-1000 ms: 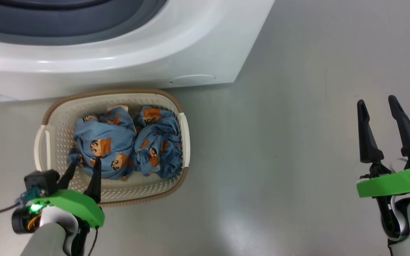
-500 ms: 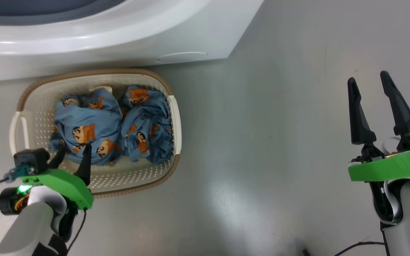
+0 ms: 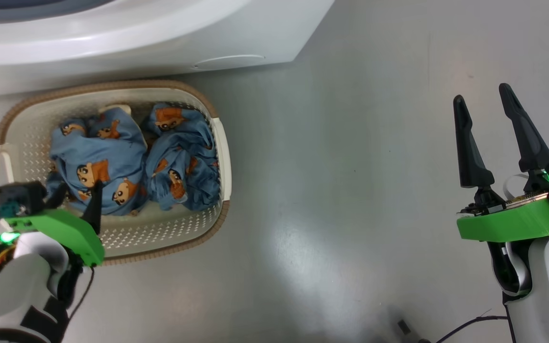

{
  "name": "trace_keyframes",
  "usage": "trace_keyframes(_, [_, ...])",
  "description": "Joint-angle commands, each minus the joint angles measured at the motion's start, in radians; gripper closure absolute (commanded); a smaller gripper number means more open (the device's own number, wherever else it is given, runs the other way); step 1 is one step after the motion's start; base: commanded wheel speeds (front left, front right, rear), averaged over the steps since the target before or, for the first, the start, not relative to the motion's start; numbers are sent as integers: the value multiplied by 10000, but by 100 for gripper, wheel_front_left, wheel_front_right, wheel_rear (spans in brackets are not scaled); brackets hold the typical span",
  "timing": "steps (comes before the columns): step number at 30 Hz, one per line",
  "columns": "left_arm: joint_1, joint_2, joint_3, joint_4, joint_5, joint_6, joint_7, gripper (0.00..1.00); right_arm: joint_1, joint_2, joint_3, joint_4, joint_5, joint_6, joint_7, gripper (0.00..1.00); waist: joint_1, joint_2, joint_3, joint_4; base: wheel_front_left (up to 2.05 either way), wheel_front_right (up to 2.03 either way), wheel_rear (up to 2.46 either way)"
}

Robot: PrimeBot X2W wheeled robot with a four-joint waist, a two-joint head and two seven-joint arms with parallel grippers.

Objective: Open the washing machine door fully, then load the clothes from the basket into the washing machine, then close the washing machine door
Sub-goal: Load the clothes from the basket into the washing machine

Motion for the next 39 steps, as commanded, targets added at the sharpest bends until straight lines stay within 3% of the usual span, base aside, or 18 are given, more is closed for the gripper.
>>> trace_keyframes(1, [-140,528,107,59,-133,-23,-65,0,51,28,275,-301,-44,21,-49,0,0,-1,118,-84,0,0,0])
trace_keyframes(32, [-1880,1290,-1630,1058,-1082,-23,-65,0,-270,183,665,-718,-151,21,-49,0,0,-1,1225,-712,0,0,0])
trace_keyframes(35, [-2103,1241,-2272,1388,-1565,-23,-14,0,-357,186,737,-786,-215,21,-49,0,0,-1,1349,-810,0,0,0])
trace_keyframes(36, [-2112,1237,-2405,1417,-1705,-23,38,62,-360,187,751,-793,-239,21,-49,0,0,-1,1337,-818,0,0,0])
trace_keyframes(39, [-2088,1212,-2588,1419,-1938,-23,77,100,-361,179,739,-790,-256,21,-49,0,0,-1,1292,-808,0,0,0])
